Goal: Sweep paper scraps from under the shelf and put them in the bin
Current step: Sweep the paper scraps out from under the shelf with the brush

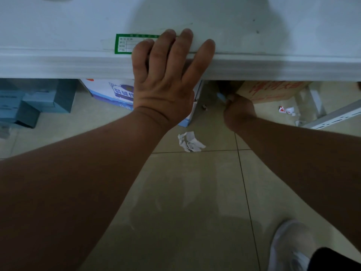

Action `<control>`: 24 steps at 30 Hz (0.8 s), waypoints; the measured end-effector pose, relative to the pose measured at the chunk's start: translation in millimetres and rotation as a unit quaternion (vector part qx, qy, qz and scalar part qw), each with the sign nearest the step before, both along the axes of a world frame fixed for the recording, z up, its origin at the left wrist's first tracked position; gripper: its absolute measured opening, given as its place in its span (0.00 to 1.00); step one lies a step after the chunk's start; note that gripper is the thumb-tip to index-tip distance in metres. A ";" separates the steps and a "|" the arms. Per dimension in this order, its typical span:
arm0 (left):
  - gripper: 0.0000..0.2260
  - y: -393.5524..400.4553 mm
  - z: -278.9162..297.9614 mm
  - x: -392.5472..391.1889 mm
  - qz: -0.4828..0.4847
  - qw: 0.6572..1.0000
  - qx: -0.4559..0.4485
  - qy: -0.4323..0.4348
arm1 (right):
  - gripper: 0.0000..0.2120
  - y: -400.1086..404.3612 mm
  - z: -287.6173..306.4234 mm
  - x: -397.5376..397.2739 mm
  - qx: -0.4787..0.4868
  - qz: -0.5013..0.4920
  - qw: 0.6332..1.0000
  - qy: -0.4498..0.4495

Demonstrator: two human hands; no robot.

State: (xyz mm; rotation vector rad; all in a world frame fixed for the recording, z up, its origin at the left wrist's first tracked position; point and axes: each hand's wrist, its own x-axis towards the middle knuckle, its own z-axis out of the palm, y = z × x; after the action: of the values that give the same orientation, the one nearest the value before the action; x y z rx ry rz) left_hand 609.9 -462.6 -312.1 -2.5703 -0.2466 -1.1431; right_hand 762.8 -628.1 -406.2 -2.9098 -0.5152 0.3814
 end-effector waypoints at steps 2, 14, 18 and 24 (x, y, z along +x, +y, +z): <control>0.25 0.5 0.0 0.6 -0.001 1.000 0.003 0.001 | 0.18 -3.2 -5.4 7.6 -0.013 0.008 0.999 0.040; 0.24 2.0 -1.1 3.0 0.010 1.000 0.011 0.005 | 0.19 -33.0 -45.2 -81.0 0.064 0.182 0.980 0.052; 0.25 2.5 -1.3 2.6 0.013 1.000 0.010 0.005 | 0.18 -36.8 -46.8 -110.4 0.082 0.224 0.971 0.037; 0.26 -0.1 -0.7 1.7 0.016 1.000 0.009 0.009 | 0.18 -25.5 -32.3 -81.4 0.134 0.085 0.987 -0.036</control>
State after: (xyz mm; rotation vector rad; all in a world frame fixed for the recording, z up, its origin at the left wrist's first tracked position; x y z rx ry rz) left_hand 611.6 -462.7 -312.7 -2.5514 -0.2706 -1.1045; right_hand 681.5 -653.6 -438.5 -2.6352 -0.7645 0.2104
